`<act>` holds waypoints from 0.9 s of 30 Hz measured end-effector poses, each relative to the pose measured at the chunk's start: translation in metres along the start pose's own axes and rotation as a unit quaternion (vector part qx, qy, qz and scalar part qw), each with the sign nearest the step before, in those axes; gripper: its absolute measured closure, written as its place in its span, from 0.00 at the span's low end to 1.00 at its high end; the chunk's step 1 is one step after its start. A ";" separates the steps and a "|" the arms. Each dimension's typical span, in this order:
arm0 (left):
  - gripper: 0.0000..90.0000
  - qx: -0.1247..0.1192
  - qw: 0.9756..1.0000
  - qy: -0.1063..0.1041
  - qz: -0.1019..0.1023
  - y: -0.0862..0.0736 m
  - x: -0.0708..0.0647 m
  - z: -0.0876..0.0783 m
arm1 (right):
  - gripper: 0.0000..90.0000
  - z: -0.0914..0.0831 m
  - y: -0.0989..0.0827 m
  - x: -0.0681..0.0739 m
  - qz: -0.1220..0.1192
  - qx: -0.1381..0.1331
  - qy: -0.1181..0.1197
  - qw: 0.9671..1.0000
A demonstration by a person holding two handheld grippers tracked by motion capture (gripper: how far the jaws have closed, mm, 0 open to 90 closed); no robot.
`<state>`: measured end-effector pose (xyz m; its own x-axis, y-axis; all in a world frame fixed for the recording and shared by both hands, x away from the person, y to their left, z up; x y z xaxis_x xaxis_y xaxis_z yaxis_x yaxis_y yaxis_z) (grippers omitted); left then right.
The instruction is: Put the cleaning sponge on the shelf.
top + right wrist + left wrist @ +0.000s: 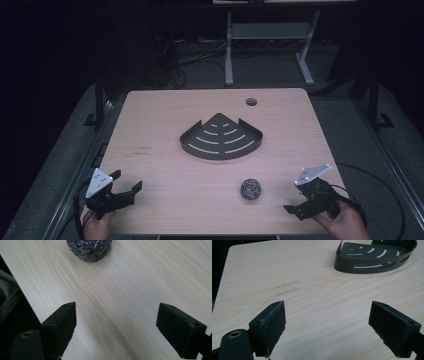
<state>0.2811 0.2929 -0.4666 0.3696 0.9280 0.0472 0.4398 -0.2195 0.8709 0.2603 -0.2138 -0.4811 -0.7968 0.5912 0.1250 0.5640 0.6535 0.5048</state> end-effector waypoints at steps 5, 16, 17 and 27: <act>0.15 0.000 1.000 0.000 0.000 0.000 0.000 -0.001 | 0.18 0.001 0.005 0.003 -0.006 0.005 0.000 1.000; 0.15 0.000 1.000 -0.001 -0.001 0.000 0.000 -0.001 | 0.17 0.005 0.016 0.010 -0.025 0.014 0.001 1.000; 0.15 -0.001 1.000 0.000 -0.001 0.000 0.001 -0.001 | 0.17 0.006 0.017 0.010 -0.027 0.014 0.001 1.000; 0.15 0.000 1.000 -0.001 0.001 0.000 0.000 0.000 | 0.17 0.008 0.028 0.015 -0.041 0.021 0.005 0.999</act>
<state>0.2810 0.2929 -0.4663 0.3720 0.9270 0.0490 0.4394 -0.2224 0.8703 0.2654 -0.1828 -0.4715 -0.8423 0.5310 0.0929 0.5056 0.7183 0.4779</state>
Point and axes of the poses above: each handheld gripper's, and its own axes: z roughly forward along the jaws, y roughly out of its top, x roughly to its left, the point moved 7 cm from there along z, roughly forward along the jaws, and after that the axes turned 5 degrees about y, right-handed, at the moved point
